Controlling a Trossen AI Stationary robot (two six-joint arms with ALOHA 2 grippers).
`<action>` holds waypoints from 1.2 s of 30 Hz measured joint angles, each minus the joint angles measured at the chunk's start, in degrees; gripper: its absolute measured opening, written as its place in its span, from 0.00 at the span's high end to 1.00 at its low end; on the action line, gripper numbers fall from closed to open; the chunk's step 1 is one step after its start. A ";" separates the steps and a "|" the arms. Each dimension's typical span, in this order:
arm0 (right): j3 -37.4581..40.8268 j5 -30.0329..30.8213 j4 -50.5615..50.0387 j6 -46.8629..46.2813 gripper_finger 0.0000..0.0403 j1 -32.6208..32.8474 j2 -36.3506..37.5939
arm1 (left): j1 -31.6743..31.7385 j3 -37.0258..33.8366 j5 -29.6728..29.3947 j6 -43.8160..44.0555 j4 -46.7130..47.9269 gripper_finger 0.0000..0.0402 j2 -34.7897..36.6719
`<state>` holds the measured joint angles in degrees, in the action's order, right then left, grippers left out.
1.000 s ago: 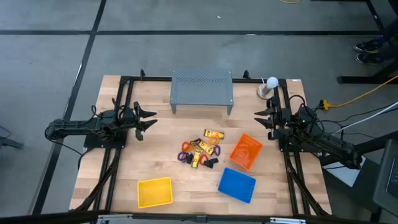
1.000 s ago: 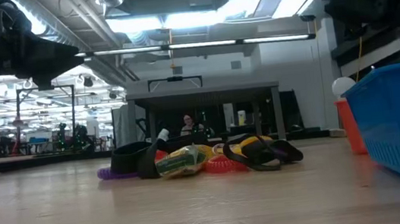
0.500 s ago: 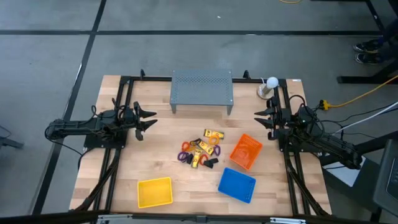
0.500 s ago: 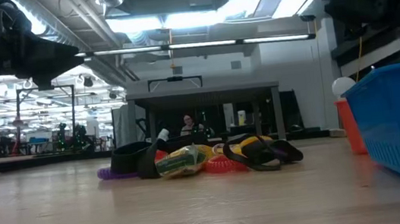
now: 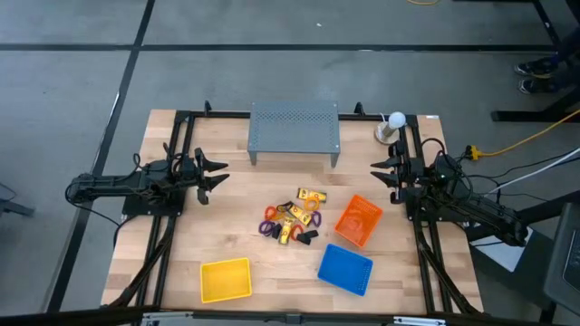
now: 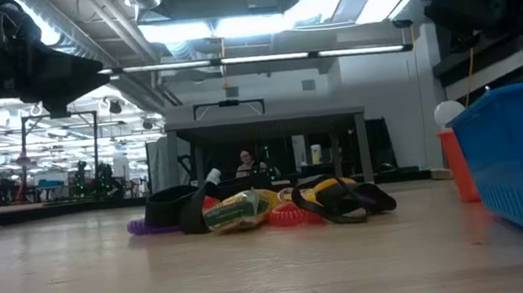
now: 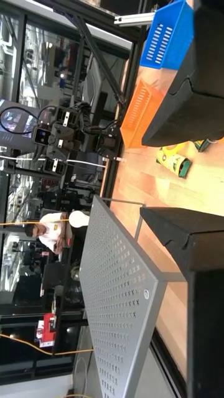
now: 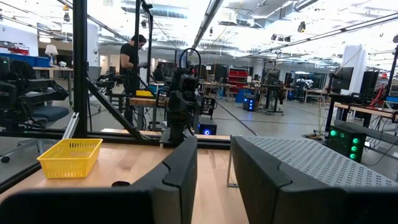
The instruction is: Pick & Place Office Desk Supplies
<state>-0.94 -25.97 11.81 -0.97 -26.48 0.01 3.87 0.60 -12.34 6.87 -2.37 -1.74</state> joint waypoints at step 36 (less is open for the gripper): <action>-0.01 9.66 6.99 -5.60 0.74 0.03 -0.64 | 0.00 0.00 -0.01 -0.22 0.00 0.59 -0.01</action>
<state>-0.95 -16.31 18.81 -6.57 -26.45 -0.63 3.87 0.60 -12.35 6.66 -2.37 -1.75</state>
